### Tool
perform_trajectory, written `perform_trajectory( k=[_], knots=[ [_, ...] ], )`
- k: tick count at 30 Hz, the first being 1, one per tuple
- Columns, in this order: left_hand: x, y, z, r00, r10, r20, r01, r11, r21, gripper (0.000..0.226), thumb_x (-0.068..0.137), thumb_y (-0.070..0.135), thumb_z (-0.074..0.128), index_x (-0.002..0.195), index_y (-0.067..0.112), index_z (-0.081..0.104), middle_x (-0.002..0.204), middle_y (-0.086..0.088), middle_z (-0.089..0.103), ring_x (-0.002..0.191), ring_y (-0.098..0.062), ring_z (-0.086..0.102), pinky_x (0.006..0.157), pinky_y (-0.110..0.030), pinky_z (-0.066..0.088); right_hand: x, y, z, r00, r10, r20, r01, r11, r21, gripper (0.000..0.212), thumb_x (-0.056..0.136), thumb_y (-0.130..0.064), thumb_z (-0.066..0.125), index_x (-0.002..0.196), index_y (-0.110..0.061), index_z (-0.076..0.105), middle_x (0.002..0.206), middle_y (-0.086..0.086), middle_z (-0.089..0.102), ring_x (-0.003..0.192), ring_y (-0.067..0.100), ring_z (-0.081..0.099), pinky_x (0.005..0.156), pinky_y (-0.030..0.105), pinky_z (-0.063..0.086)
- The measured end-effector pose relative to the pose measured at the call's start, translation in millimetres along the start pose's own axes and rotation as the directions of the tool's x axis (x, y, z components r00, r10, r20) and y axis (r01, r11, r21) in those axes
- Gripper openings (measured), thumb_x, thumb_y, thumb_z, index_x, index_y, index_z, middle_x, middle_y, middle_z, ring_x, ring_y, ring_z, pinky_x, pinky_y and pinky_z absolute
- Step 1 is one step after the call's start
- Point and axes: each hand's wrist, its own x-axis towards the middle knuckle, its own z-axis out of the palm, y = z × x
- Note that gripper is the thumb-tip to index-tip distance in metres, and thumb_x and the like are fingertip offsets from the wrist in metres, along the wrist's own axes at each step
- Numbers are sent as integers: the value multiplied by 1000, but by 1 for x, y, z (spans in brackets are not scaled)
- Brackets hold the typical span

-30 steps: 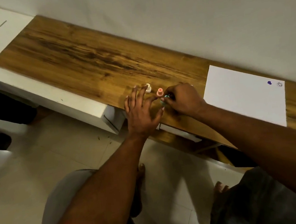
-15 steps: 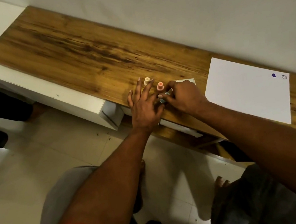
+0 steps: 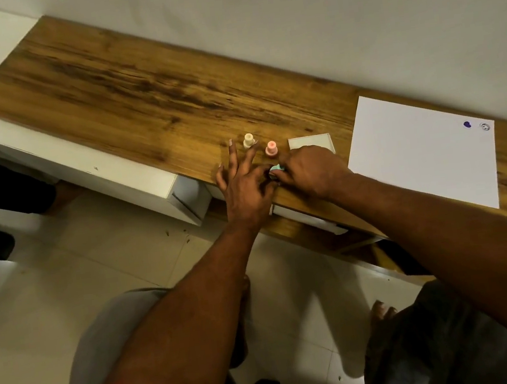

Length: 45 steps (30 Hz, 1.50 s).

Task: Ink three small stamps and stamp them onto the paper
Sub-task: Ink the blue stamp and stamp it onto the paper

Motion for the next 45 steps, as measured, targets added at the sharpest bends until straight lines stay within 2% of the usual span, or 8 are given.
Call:
perform_trajectory(
  k=[14,19,24,31,34,38,42,45],
  knots=[
    [-2,-3,-5,999,-45,-21,45,999,18,47,88,62,73,128,37,75,170,7,38,165,-26,0,124,-59,11,-33,45,-25,997,50,-54,-52,998,-40,53,105,-58,38,115,-15,68,104,10,74,87,24,67,64,28,39],
    [-6,8,-7,992,82,-96,-71,991,114,50,86,68,72,118,30,77,140,2,64,145,-27,44,113,-53,29,-47,65,-19,987,145,-69,-140,987,73,58,104,-59,41,115,-11,72,105,12,75,86,26,67,64,28,38],
    [6,42,2,969,244,38,-245,933,265,76,83,82,61,141,33,67,126,0,63,124,-26,51,100,-46,32,-60,76,-8,974,208,-88,-203,977,62,61,102,-62,40,116,-12,73,93,7,75,74,19,62,58,24,37],
    [25,72,13,977,127,171,-186,902,389,70,85,82,59,142,40,65,123,4,62,124,-24,46,97,-43,32,-62,71,-16,983,180,-45,-183,980,-83,61,104,-61,35,110,-14,72,89,7,72,72,18,59,60,26,38],
    [25,71,17,979,63,192,-136,910,391,66,86,80,60,140,43,66,129,3,62,132,-26,44,100,-44,33,-59,66,-45,967,140,-211,-166,980,-109,58,105,-59,34,99,-14,70,75,6,65,66,25,59,56,28,38],
    [24,75,23,979,5,204,-89,910,404,67,84,80,64,140,44,65,136,0,62,139,-30,43,103,-47,33,-52,63,-78,791,137,-596,-204,978,-45,48,104,-57,38,73,-22,51,57,-3,40,48,20,37,48,22,15],
    [23,72,24,985,6,171,-67,932,357,58,83,72,69,135,45,68,128,2,64,129,-26,47,97,-44,32,-61,43,-6,964,226,-140,-245,960,-139,31,105,-44,51,105,-17,67,90,4,71,71,22,64,59,32,52],
    [23,72,26,984,-27,174,-33,943,332,58,81,68,72,134,45,68,128,0,65,131,-28,47,100,-47,32,-61,43,25,943,327,-65,-334,920,-207,30,100,-44,60,113,-18,68,99,5,74,82,25,72,66,35,54]
  ],
)
